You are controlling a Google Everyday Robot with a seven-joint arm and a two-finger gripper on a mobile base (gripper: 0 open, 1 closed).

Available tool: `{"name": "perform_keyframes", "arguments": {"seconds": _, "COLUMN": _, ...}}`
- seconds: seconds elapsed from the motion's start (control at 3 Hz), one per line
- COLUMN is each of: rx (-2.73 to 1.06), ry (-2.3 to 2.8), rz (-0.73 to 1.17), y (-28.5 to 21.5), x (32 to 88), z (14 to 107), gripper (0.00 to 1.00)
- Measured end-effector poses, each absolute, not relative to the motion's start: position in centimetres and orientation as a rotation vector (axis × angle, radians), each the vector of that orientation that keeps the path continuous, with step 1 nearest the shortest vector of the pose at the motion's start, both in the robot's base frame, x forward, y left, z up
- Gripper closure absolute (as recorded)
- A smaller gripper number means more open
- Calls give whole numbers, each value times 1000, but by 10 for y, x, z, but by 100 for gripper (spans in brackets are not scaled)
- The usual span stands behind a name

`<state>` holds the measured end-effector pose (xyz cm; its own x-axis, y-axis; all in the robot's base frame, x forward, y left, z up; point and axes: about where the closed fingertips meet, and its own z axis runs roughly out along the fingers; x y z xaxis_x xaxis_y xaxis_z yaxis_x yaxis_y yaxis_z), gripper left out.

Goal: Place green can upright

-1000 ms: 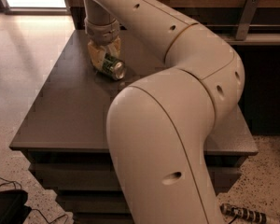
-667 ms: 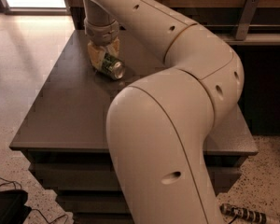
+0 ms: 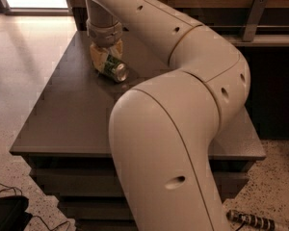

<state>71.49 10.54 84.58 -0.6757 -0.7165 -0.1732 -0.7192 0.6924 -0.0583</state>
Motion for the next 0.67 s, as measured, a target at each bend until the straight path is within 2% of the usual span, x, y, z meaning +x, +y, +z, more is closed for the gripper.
{"name": "perform_keyframes", "arguments": {"seconds": 0.67, "rx": -1133, "ry": 2651, "rz": 59, "y": 96, "x": 715, "z": 864, "gripper": 100}}
